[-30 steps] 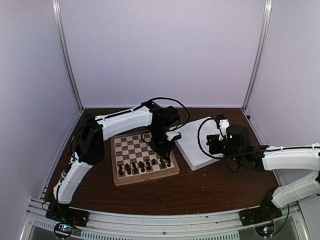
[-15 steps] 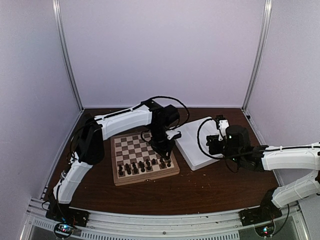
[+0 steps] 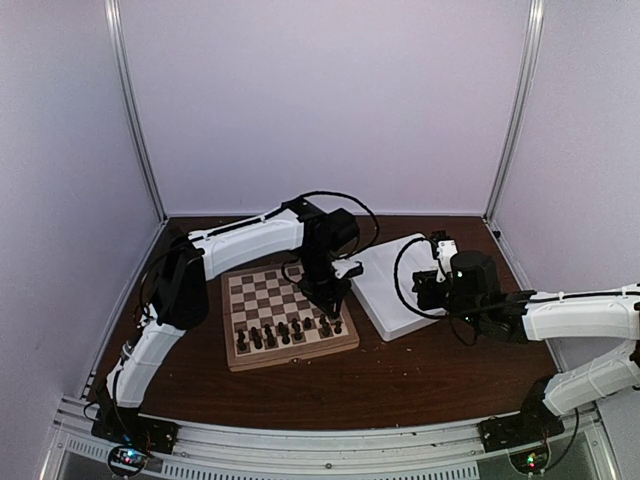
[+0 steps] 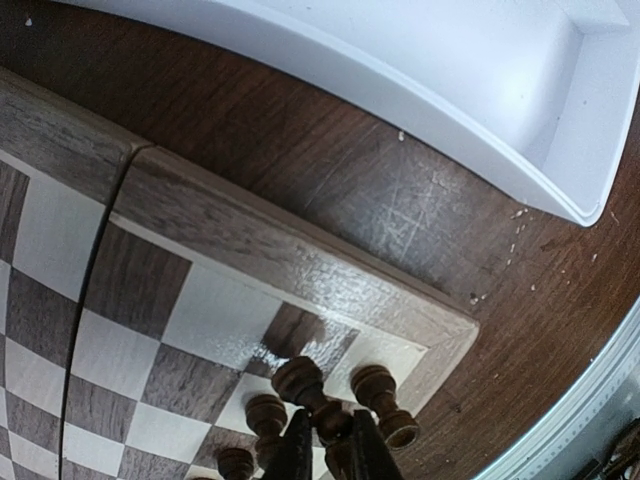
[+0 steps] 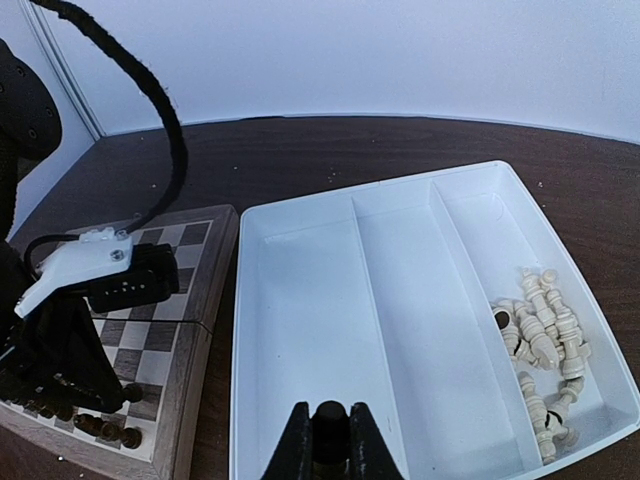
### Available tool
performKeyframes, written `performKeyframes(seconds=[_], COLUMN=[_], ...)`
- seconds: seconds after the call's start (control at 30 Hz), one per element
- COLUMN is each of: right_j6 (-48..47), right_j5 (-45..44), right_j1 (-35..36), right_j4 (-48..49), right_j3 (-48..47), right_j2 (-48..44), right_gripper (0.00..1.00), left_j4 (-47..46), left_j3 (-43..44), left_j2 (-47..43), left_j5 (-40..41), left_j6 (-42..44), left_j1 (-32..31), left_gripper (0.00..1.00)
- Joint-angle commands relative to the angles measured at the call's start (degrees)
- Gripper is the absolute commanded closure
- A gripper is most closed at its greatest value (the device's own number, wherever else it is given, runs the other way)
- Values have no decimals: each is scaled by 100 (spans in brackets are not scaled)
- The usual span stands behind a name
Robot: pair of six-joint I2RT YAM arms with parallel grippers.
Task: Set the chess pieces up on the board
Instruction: Place the chess piece on the chessboard.
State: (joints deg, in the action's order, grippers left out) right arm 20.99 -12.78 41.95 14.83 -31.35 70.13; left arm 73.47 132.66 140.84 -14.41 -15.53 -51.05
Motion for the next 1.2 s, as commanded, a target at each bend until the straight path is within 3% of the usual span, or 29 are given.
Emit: performKeyframes(seconds=[0.0, 0.37, 0.8, 1.17], right_j6=[45, 39, 54, 63], right_j5=[-36, -49, -24, 11], right_j1=[-49, -65, -84, -92], right_j4=[33, 18, 11, 12], right_j3=[-74, -66, -78, -89], right_j2=[1, -36, -17, 1], right_gripper=[98, 97, 98, 98], left_j4=[47, -12, -13, -27], left_j3=[128, 137, 206, 235], left_j2=[91, 197, 120, 126], left_j5=[-117, -231, -93, -73], left_j6=[10, -3, 3, -2], left_j1=[42, 42, 52, 64], left_gripper=[88, 88, 76, 78])
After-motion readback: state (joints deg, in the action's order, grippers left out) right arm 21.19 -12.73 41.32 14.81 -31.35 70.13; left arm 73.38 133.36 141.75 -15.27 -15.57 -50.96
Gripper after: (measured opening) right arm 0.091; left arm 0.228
